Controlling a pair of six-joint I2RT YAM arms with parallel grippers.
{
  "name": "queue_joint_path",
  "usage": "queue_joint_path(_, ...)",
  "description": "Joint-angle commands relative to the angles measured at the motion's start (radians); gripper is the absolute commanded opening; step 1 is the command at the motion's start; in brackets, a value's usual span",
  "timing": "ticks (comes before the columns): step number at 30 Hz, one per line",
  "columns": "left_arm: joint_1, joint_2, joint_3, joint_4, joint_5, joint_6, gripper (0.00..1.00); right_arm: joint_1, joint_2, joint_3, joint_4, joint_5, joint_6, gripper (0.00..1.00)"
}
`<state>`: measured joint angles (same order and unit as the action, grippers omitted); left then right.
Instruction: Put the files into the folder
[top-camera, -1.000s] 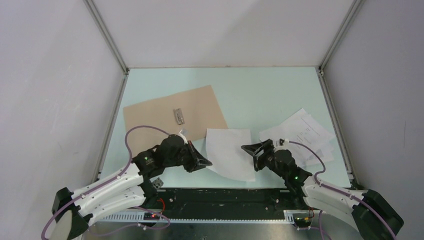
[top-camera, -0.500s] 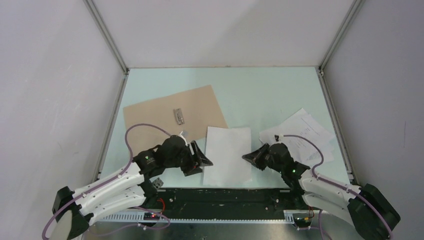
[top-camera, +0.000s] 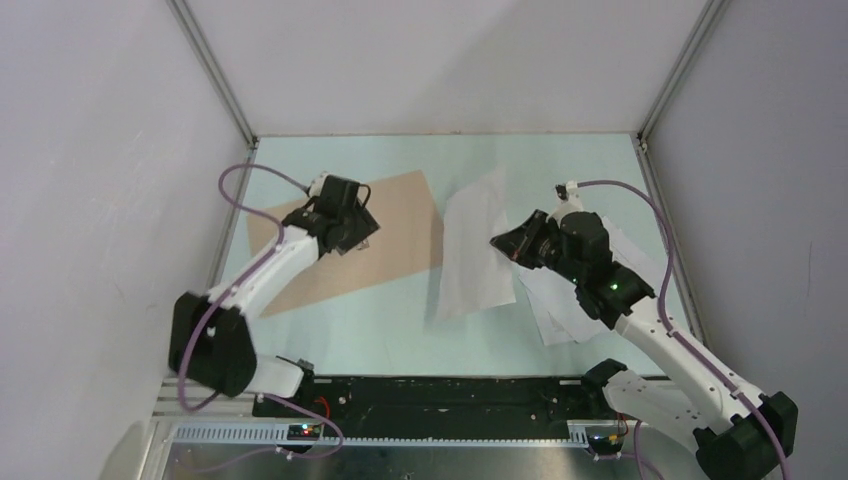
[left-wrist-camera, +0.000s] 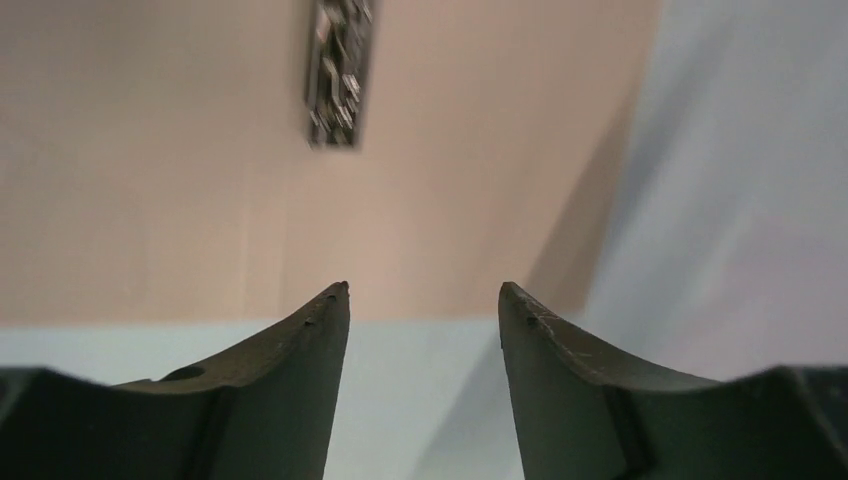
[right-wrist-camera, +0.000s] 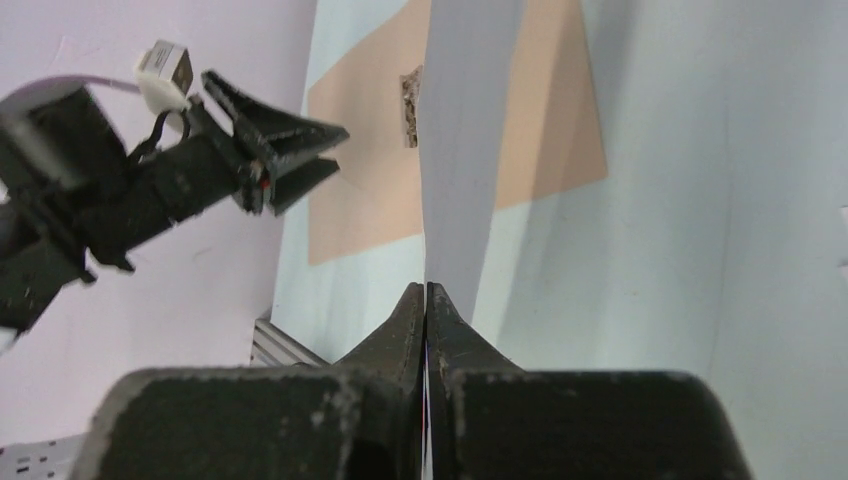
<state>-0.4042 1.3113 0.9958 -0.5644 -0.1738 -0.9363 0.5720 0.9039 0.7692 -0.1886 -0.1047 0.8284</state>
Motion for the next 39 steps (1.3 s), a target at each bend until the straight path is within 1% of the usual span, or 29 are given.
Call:
queue_joint_path(1, 0.082, 0.186, 0.138, 0.000, -0.175, 0.120, 0.59, -0.057, -0.021, 0.090, -0.150, -0.044, -0.120, 0.00)
queue_joint_path(4, 0.114, 0.305, 0.201, 0.002, -0.172, 0.157, 0.55, -0.090, -0.031, 0.133, -0.181, -0.085, -0.137, 0.00)
queue_joint_path(8, 0.155, 0.423, 0.288, 0.004, -0.160, 0.201, 0.47, -0.129, -0.044, 0.160, -0.202, -0.125, -0.150, 0.00)
queue_joint_path(13, 0.196, 0.545, 0.374, 0.007, -0.114, 0.257, 0.43, -0.151, -0.064, 0.162, -0.219, -0.150, -0.153, 0.00)
queue_joint_path(17, 0.218, 0.607, 0.370, 0.022, -0.070, 0.257, 0.40, -0.178, -0.089, 0.162, -0.230, -0.172, -0.155, 0.00)
queue_joint_path(26, 0.215, 0.659, 0.336, 0.066, -0.008, 0.244, 0.31, -0.201, -0.105, 0.197, -0.255, -0.204, -0.170, 0.00)
queue_joint_path(28, 0.202, 0.664, 0.328, 0.070, 0.003, 0.238, 0.28, -0.201, -0.108, 0.216, -0.261, -0.205, -0.175, 0.00)
queue_joint_path(32, 0.149, 0.651, 0.298, 0.072, 0.016, 0.206, 0.17, -0.203, -0.098, 0.246, -0.266, -0.219, -0.185, 0.00)
queue_joint_path(36, 0.061, 0.624, 0.254, 0.082, 0.034, 0.148, 0.08, -0.202, -0.077, 0.278, -0.255, -0.241, -0.196, 0.00)
queue_joint_path(39, -0.030, 0.596, 0.214, 0.098, 0.051, 0.082, 0.03, -0.203, -0.058, 0.311, -0.252, -0.259, -0.209, 0.00)
